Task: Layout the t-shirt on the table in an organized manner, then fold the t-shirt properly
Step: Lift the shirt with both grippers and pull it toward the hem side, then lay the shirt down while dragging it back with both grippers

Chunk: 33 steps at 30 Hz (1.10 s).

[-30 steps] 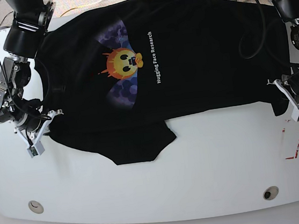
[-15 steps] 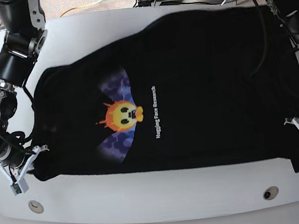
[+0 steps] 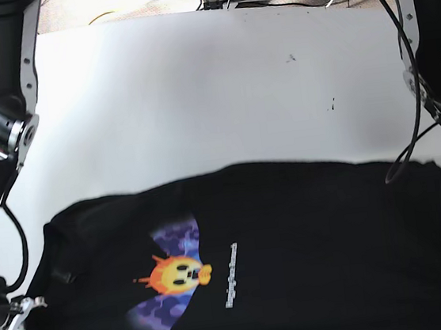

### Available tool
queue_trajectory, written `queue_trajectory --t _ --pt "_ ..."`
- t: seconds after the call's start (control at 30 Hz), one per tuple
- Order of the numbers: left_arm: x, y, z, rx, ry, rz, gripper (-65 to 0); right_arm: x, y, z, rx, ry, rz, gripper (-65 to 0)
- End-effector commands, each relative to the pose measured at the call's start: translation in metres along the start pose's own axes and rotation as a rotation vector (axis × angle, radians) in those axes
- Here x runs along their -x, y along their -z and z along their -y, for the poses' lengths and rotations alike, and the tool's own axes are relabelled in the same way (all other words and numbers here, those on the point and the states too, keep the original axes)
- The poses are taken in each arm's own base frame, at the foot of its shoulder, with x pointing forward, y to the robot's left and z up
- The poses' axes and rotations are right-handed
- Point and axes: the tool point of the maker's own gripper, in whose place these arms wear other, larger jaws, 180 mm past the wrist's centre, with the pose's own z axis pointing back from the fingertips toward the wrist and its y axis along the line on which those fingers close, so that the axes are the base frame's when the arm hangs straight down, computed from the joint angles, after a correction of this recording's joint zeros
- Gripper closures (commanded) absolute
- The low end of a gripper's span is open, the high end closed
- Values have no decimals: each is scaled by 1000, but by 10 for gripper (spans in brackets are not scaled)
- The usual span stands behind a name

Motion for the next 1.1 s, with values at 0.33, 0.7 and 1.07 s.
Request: queue_trajectory --t 0.33,0.7,1.07 --pt "-116 -36 -51 -109 19 220 0 -151 -79 36 134 -132 220 0" --pt "-56 -20 -39 -84 6 68 0 -99 -74 33 90 -71 141 -2" --pt "73 -22 20 88 -84 -114 0 31 -63 3 53 -94 -19 -2"
